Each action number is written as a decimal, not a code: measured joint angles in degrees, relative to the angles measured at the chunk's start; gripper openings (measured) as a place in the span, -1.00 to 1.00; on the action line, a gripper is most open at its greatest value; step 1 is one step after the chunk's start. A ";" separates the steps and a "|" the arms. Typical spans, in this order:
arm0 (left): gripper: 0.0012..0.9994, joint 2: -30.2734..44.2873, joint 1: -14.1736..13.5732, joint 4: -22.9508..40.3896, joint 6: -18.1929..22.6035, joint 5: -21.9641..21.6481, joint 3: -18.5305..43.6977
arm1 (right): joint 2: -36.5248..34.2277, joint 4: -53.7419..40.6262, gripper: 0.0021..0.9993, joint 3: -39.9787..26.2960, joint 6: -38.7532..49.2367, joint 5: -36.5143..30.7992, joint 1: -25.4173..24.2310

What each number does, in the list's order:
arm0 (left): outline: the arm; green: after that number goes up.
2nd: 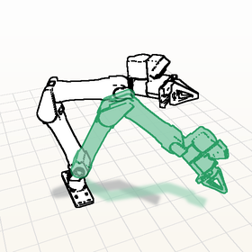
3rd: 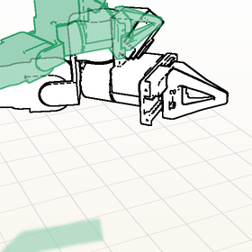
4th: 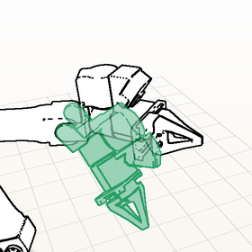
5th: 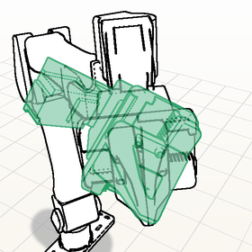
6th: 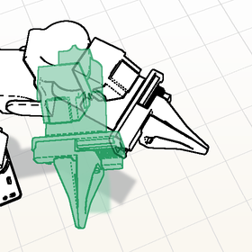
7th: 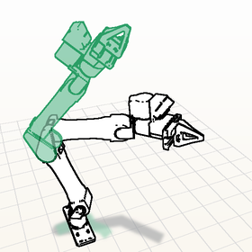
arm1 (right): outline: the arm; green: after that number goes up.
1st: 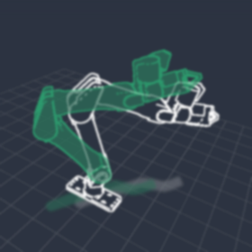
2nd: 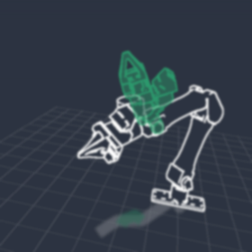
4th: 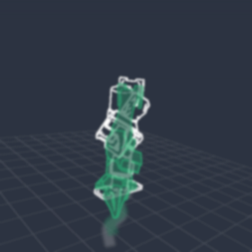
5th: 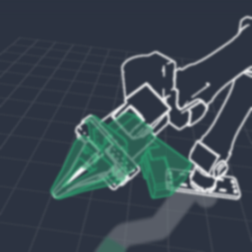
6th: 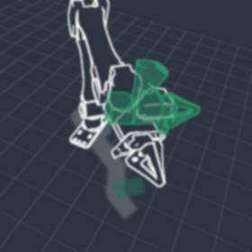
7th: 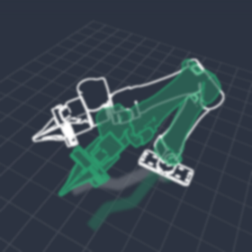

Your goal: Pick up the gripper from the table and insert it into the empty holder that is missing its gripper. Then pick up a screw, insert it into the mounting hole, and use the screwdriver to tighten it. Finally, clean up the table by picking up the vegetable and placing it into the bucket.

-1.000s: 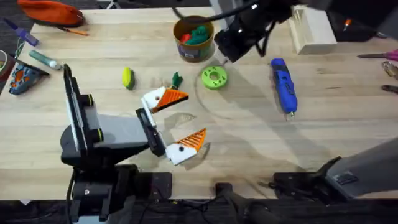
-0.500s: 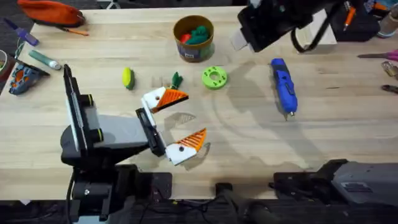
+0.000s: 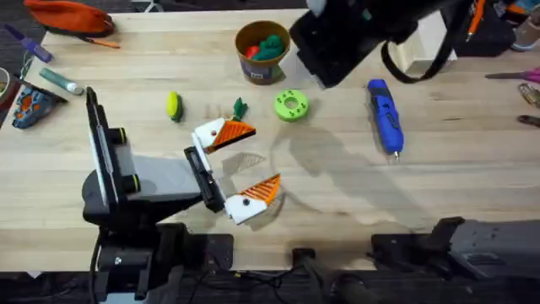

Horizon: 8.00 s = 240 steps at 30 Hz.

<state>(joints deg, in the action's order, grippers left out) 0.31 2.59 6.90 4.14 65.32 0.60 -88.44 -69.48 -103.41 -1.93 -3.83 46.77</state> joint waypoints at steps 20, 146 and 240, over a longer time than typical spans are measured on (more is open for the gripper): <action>0.97 0.00 0.00 0.00 0.11 0.00 0.00 | -14.10 -5.08 -0.99 -13.23 4.53 1.14 10.24; 0.97 0.01 0.00 0.02 -0.09 0.00 0.00 | -20.44 -0.74 -0.99 -13.85 18.75 6.68 14.02; 0.98 0.01 0.00 0.02 0.11 0.02 0.00 | -22.60 -4.46 -0.99 -18.68 17.38 12.08 12.19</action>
<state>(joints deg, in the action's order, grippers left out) 0.32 2.59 6.92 4.25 65.34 0.60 -111.04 -73.93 -122.08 15.44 8.25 58.96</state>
